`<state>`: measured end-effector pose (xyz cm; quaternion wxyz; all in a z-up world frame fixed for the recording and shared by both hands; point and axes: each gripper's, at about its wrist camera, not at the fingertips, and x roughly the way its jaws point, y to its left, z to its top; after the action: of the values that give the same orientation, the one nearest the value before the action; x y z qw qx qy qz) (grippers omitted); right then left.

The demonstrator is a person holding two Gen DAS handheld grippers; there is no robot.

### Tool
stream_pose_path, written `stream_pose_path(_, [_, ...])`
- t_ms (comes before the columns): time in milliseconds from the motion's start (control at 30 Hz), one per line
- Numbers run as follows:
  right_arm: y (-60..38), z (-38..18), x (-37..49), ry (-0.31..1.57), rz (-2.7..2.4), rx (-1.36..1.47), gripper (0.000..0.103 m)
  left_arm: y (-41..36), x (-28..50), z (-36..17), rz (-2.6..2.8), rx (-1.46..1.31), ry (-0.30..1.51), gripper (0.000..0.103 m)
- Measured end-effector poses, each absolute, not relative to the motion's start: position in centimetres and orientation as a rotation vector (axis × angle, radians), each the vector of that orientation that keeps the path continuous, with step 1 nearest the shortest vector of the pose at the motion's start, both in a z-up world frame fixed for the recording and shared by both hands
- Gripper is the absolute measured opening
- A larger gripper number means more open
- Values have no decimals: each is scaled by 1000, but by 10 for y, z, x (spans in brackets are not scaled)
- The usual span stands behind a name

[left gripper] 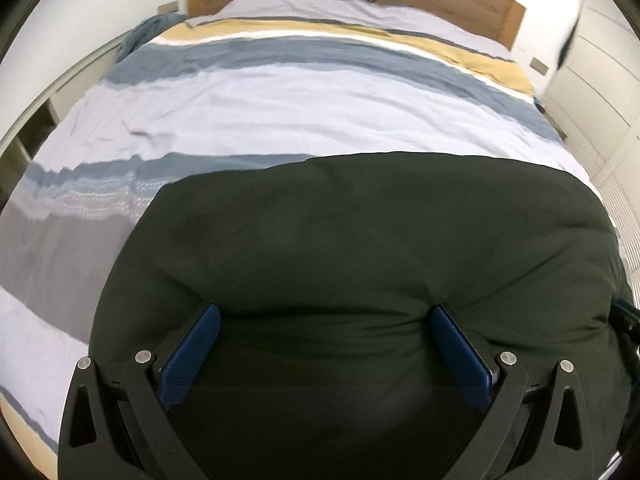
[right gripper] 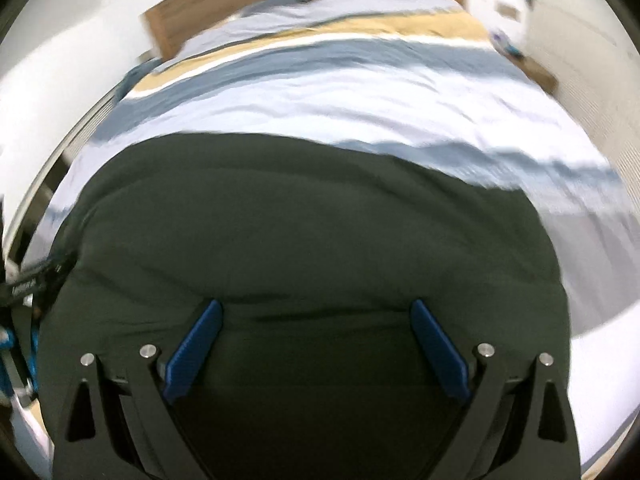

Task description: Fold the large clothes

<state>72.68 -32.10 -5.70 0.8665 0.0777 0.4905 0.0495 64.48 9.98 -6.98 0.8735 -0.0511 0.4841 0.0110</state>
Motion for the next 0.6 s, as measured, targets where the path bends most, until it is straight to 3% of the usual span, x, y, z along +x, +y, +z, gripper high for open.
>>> stream_pose_path(367, [-335,-23,671,1000,89,162,96,98,587,-47,25,-84,967,102])
stream_pose_path(600, [-325,-43,640,1063,110,165,96,98,546,-48,-2,-86,981,102])
